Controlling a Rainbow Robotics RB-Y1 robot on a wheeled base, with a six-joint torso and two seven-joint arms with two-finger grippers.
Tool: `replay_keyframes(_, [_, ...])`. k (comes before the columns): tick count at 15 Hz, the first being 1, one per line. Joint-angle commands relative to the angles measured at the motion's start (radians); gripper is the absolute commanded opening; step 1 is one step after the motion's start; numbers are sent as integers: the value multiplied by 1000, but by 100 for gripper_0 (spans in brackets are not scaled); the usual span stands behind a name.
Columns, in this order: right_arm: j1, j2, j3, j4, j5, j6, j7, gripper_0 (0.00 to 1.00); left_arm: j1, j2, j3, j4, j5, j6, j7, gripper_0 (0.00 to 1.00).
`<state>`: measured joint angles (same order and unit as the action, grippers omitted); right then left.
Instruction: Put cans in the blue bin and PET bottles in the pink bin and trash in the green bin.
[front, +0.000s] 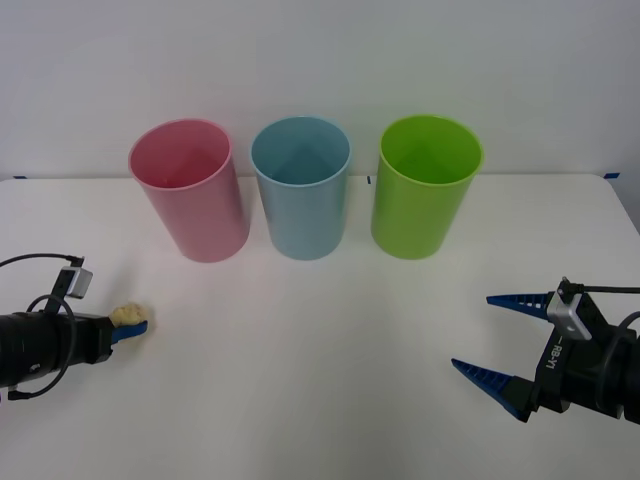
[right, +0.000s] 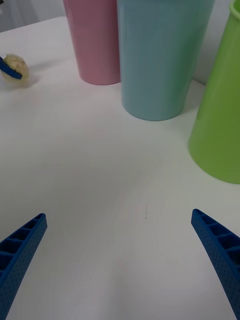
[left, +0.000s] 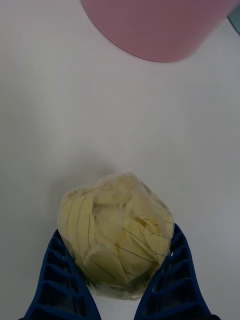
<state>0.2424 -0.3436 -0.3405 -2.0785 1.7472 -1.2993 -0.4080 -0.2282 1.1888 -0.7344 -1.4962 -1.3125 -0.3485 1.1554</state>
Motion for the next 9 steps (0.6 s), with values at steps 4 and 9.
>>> replay_keyframes(4, [0, 0, 0, 0, 0, 0, 0, 100, 99, -35, 176, 2, 71, -175, -200, 1])
replay_keyframes(9, [0, 0, 0, 0, 0, 0, 0, 100, 283, -248, 593, -33, -126, -463, -427, 0])
